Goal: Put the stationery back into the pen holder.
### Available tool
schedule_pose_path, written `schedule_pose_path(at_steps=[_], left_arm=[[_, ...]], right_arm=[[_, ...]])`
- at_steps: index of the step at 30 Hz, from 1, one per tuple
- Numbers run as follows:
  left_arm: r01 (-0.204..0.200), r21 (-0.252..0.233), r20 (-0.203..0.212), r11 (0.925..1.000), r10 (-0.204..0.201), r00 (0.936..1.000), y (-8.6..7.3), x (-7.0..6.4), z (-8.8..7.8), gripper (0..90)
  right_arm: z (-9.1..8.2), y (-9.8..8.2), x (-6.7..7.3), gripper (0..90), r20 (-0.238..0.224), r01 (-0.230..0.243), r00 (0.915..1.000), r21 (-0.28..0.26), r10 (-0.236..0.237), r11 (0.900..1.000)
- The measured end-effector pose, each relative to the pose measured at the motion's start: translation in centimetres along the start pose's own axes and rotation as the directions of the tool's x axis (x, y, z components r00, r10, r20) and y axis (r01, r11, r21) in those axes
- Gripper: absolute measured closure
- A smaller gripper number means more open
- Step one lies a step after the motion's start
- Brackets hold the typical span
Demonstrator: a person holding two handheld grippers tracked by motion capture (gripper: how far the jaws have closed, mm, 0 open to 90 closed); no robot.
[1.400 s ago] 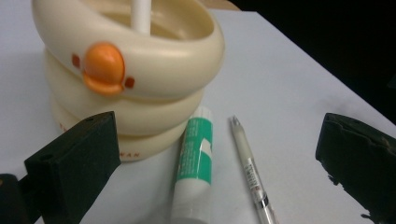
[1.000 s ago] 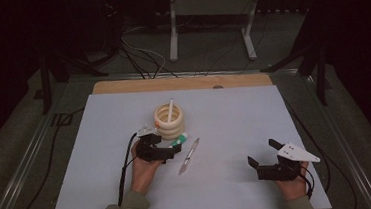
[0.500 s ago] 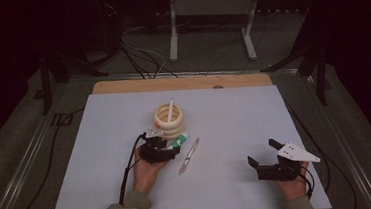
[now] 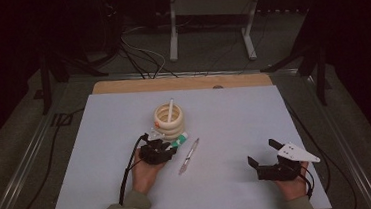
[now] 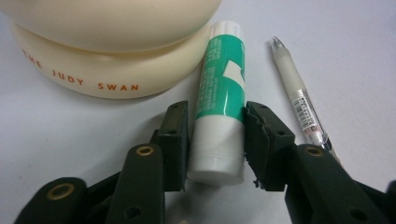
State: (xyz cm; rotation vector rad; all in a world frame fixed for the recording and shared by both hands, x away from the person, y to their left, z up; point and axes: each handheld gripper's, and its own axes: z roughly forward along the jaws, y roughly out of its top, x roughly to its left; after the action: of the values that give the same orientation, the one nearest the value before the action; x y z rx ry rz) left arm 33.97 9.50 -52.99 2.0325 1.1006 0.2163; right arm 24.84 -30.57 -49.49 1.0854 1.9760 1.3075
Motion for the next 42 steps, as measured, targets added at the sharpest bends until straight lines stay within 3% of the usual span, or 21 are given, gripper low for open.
schedule_pose_path(at_steps=[12,22,42], left_arm=[[-0.067,0.018,0.013,0.9976,0.066,0.9977,0.01,-0.56,-0.03,65.8],[-0.069,0.020,0.012,0.9974,0.068,0.9976,0.01,-0.55,0.01,65.9],[-0.038,-0.007,0.084,0.9992,0.039,0.9957,0.79,-0.71,-0.85,66.2]], right_arm=[[0.06,-0.02,0.01,0.0,0.002,-0.001,1.0000,0.004,0.001,1.000],[0.09,-0.02,0.09,0.0,-0.001,0.002,1.0000,0.006,-0.002,1.000],[0.10,-0.06,-0.02,0.0,0.001,0.000,1.0000,0.006,0.000,1.000]])
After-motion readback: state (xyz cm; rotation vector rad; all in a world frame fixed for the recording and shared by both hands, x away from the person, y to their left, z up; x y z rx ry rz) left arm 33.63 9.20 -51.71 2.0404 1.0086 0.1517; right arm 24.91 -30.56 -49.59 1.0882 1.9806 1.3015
